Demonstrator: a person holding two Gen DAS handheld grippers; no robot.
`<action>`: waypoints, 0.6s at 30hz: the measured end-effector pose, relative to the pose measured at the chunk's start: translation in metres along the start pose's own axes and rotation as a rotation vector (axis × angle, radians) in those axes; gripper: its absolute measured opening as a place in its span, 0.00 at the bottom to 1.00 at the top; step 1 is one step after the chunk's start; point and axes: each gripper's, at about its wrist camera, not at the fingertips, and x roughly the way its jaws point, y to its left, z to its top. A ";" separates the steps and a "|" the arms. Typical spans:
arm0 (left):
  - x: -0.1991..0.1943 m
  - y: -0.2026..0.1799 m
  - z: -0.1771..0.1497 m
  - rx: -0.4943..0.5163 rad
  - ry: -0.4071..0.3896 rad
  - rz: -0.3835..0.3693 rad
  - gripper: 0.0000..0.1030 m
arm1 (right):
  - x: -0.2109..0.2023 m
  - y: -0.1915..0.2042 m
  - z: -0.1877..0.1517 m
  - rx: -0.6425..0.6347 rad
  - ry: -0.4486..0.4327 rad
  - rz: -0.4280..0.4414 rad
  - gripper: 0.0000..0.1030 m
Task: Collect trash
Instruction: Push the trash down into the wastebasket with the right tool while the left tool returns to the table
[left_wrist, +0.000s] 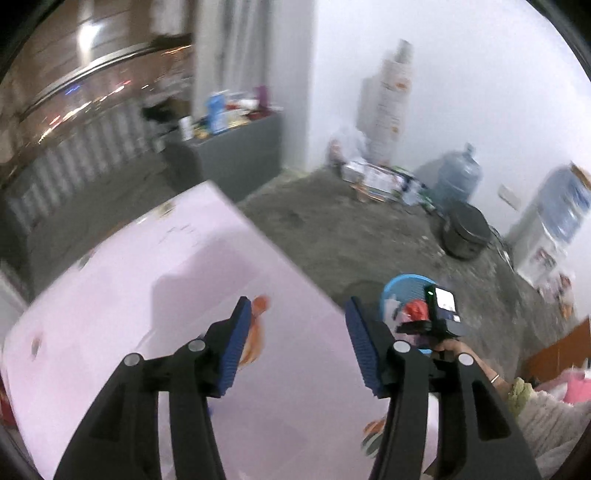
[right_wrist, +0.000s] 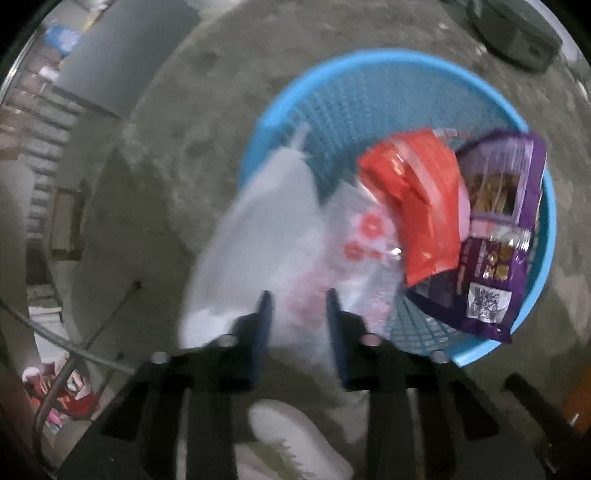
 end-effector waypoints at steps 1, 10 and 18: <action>-0.005 0.010 -0.006 -0.030 0.001 0.013 0.50 | 0.006 -0.008 0.001 0.020 0.012 -0.001 0.15; -0.044 0.066 -0.048 -0.237 -0.035 0.107 0.50 | 0.066 -0.044 0.024 0.030 0.106 -0.146 0.09; -0.053 0.077 -0.053 -0.225 -0.069 0.167 0.54 | 0.043 -0.057 0.031 0.019 0.004 -0.201 0.16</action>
